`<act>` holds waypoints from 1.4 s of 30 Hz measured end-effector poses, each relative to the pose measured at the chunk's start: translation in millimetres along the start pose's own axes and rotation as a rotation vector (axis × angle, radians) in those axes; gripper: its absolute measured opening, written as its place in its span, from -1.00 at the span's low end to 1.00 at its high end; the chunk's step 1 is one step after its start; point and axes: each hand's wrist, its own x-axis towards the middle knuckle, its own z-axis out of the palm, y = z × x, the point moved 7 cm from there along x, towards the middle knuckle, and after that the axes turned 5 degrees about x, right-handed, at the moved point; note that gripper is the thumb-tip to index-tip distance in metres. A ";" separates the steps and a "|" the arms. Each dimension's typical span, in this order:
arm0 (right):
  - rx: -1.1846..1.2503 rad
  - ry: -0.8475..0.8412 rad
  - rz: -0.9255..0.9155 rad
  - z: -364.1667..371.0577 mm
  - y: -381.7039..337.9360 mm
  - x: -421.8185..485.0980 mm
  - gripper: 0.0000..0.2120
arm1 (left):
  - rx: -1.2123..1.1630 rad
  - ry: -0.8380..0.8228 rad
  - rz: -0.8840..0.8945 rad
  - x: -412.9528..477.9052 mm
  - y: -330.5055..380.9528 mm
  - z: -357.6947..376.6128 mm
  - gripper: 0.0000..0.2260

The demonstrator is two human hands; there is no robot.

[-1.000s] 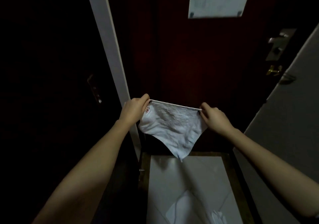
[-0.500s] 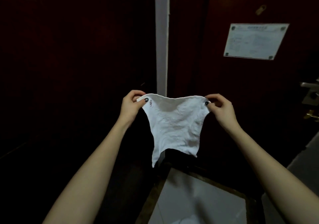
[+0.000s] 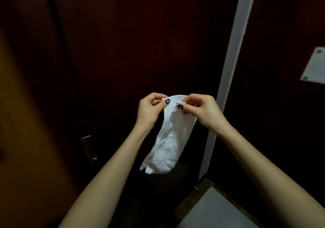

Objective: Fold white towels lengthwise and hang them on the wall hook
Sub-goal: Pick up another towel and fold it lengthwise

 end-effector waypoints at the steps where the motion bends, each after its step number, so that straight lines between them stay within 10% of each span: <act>1: -0.036 0.006 -0.065 12.8 -14.8 1.4 -0.91 | -0.006 0.032 0.017 -6.4 10.1 -17.0 -0.92; 26: 0.200 -0.146 -0.271 248.2 -169.9 -53.6 -0.86 | -0.037 0.255 0.036 -176.9 102.7 -248.6 -0.75; 36: 0.078 -0.310 -0.271 269.9 -167.1 -42.2 -0.71 | -0.103 0.626 0.147 -201.2 134.3 -332.7 -0.79; 42: 0.158 -0.308 -0.221 284.8 -168.4 -42.6 -0.77 | 0.214 0.719 0.160 -222.7 139.5 -353.9 -0.81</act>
